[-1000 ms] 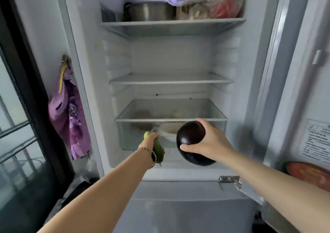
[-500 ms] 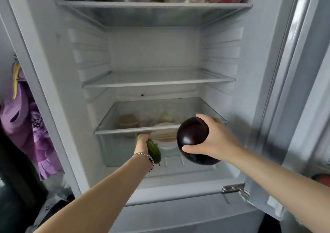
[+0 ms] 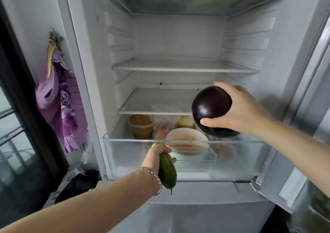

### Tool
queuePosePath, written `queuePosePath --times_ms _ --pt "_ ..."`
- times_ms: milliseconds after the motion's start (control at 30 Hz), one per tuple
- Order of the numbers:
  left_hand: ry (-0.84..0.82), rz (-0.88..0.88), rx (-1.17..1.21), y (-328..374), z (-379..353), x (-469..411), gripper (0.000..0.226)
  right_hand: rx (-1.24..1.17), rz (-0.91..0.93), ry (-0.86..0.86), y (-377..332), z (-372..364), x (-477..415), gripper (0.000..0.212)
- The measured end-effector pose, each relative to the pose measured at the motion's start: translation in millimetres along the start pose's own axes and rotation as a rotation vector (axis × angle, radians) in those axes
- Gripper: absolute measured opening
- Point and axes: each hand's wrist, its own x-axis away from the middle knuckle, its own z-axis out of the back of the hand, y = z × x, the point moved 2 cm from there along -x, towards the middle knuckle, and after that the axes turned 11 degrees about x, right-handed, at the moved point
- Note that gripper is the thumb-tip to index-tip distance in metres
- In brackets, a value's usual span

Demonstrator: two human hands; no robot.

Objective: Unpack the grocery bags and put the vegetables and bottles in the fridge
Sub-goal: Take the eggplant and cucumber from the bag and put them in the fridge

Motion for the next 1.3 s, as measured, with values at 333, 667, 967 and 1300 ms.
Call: queuePosePath --times_ms 333,667,967,1300 --pt "-0.017 0.15 -0.209 3 26 46 0.012 -0.087 0.127 -0.085 -30 -24 -15 0.108" --pt "0.122 -0.775 -1.043 106 42 74 0.03 -0.347 0.189 -0.403 -95 -100 -40 0.073" --pt "0.145 -0.635 -1.074 106 83 62 0.019 0.03 0.236 -0.67 -146 -182 -44 0.107" --pt "0.064 -0.705 -0.589 122 50 58 0.02 -0.166 0.114 -0.708 -144 -151 -34 0.065"
